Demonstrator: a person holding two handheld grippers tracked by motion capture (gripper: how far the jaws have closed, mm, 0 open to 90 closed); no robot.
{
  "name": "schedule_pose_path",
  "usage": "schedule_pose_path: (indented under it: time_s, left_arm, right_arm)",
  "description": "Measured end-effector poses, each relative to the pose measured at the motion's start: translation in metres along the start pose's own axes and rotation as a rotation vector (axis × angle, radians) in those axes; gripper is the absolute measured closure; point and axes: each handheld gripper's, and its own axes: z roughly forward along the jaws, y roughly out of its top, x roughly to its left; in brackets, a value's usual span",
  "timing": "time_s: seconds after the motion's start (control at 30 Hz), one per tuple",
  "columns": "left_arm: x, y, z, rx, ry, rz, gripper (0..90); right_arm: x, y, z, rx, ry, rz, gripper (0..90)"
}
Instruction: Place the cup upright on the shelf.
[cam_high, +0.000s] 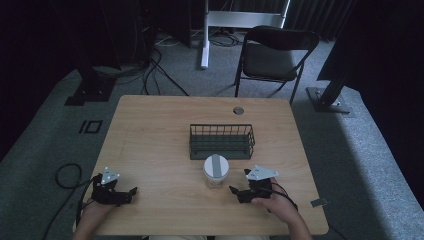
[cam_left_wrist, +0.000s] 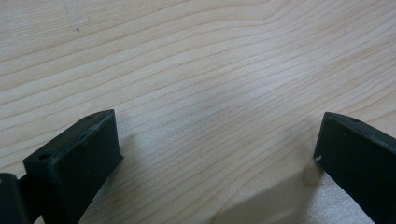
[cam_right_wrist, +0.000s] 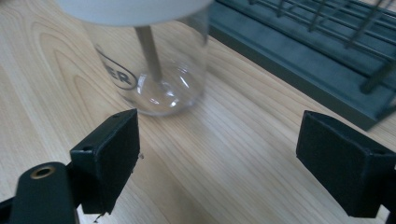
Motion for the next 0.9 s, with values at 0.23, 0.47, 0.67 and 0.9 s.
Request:
schedule_pose_path:
  time_s: [0.23,0.47,0.67,0.9]
  left_arm:
    - [0.000,0.000,0.000,0.000,0.000,0.000,0.5]
    - [0.000,0.000,0.000,0.000,0.000,0.000,0.5]
    - [0.000,0.000,0.000,0.000,0.000,0.000,0.5]
    - [0.000,0.000,0.000,0.000,0.000,0.000,0.5]
  right_arm:
    - [0.007,0.005,0.006,-0.008,0.025,-0.006,13.2]
    - [0.012,0.009,0.014,-0.016,0.049,0.006,12.8]
    - [0.017,0.012,0.021,-0.029,0.063,0.009,12.7]
    - [0.023,0.015,0.030,-0.052,0.069,0.035,12.3]
